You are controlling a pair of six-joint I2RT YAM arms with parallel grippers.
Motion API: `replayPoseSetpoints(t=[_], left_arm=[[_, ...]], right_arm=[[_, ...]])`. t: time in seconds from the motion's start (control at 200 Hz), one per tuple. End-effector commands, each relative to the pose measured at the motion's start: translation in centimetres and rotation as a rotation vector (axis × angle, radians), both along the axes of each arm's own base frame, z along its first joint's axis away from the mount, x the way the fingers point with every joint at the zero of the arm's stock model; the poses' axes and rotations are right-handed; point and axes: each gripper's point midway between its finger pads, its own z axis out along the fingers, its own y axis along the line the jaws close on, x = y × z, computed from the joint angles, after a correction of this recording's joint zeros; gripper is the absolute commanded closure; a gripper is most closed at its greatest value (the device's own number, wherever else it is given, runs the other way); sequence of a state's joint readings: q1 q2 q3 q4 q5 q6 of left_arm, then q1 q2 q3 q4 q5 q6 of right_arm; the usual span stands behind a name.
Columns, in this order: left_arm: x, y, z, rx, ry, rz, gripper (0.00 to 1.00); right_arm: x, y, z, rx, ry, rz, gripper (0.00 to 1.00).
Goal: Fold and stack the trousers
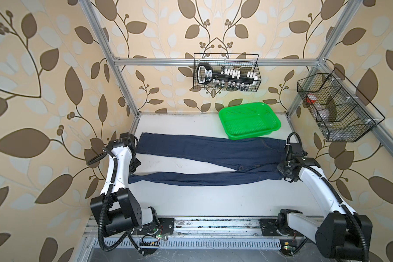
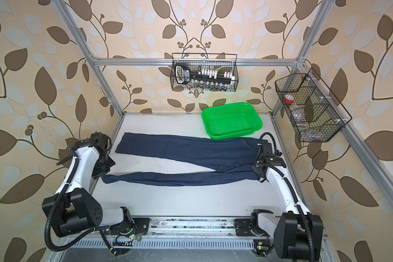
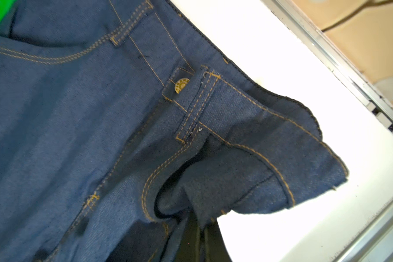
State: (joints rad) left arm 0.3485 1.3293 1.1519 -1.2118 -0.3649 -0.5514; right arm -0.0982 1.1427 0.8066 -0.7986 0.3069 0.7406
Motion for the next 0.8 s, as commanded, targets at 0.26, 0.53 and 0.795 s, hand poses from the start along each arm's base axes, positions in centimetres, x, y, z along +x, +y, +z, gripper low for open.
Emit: replayPoseSetpoints(t=[0.26,0.53,0.795], left_arm=[[1.5,0.9,2.3,0.027,-0.055,-0.016,1.00],[2.1,0.1,1.9,-0.021,-0.085,-0.022,1.00],[1.2,0.1,-0.8,-0.023,-0.042,0.016,1.00]], right_arm=[[4.8,-1.1,0.9,0.002,-0.099,-0.067,0.97],[4.9,-0.3,1.3,0.026,-0.101,-0.054,0.96],[-1.2,-0.4,0.8,0.039,-0.056,-0.115,0.96]])
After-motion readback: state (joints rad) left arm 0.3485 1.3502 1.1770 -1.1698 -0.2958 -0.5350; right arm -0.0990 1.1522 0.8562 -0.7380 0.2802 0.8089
